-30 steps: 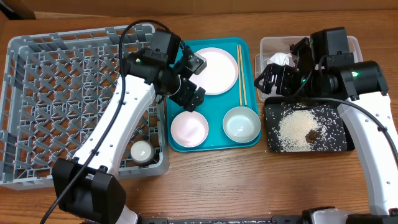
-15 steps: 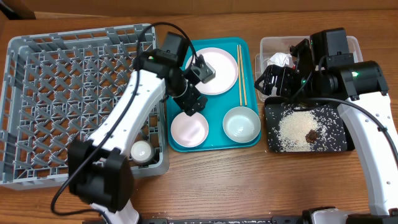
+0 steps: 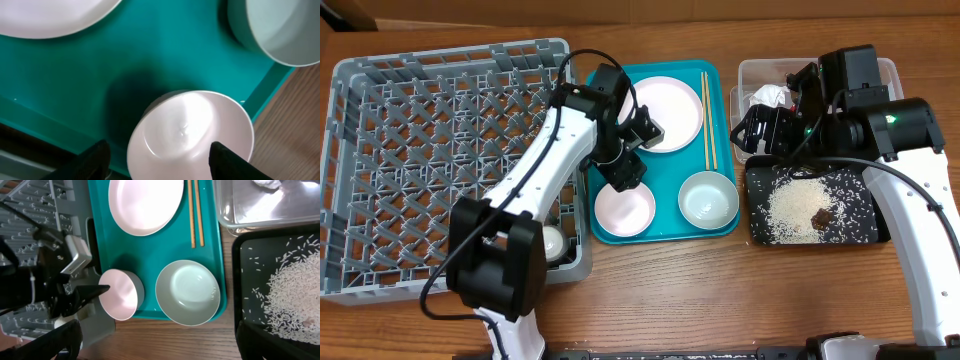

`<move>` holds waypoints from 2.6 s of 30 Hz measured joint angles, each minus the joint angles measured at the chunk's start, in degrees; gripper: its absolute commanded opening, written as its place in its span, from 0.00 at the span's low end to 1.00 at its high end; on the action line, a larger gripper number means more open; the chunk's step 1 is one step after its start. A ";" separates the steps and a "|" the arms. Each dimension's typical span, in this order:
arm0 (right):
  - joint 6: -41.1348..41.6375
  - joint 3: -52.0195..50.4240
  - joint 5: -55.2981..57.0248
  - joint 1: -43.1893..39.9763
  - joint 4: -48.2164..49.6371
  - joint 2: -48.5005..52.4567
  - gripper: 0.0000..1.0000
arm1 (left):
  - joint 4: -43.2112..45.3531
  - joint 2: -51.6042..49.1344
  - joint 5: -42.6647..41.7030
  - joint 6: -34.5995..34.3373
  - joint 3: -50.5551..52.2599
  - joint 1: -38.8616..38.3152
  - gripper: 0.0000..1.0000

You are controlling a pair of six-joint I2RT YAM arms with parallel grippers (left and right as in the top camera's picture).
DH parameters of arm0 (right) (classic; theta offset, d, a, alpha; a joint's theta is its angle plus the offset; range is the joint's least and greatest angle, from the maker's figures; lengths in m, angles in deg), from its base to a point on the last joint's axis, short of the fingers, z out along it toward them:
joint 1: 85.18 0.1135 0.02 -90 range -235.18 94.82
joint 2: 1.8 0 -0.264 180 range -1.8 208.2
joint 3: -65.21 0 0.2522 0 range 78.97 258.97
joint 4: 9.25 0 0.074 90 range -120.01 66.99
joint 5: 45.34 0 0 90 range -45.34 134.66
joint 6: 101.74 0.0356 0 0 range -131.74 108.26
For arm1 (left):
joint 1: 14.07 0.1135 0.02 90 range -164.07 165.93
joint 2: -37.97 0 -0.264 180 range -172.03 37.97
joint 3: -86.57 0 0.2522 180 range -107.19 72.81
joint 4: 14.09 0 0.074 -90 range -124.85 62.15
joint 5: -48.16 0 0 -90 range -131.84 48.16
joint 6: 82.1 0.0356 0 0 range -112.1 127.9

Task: Sort waste into correct bins and load items into the dishwasher
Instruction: 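Lower the left gripper and grasp the pink bowl's rim, then carry the pink bowl to the rack's back edge and set it down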

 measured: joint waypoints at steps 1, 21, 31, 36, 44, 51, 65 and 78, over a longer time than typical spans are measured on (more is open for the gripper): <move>0.00 0.00 0.13 0.00 0.00 0.00 1.00 | 0.09 -0.70 0.15 0.02 0.00 0.00 0.66; -0.02 0.00 1.25 0.00 -0.35 0.00 1.00 | 5.14 -5.92 0.72 -0.66 0.00 0.00 0.51; -0.02 0.00 1.55 0.00 -0.42 0.00 1.00 | 7.02 -5.92 0.72 -0.76 2.82 0.00 0.43; -0.04 0.00 1.73 0.00 -0.42 0.00 1.00 | 7.54 -5.95 0.74 -0.94 4.22 0.00 0.33; -0.04 0.00 1.90 0.00 -0.52 0.00 1.00 | 7.96 -5.97 0.92 -1.88 4.20 0.00 0.04; -0.02 0.00 1.92 0.00 -0.66 0.00 1.00 | 3.76 -5.97 0.96 -2.89 2.51 0.00 0.04; -0.02 0.00 1.90 0.00 -0.79 0.00 1.00 | -11.23 -5.84 2.14 -9.64 -20.79 0.79 0.04; -0.02 0.00 1.95 0.00 -0.79 0.00 1.00 | -13.77 1.25 8.74 -26.51 -27.43 11.45 0.04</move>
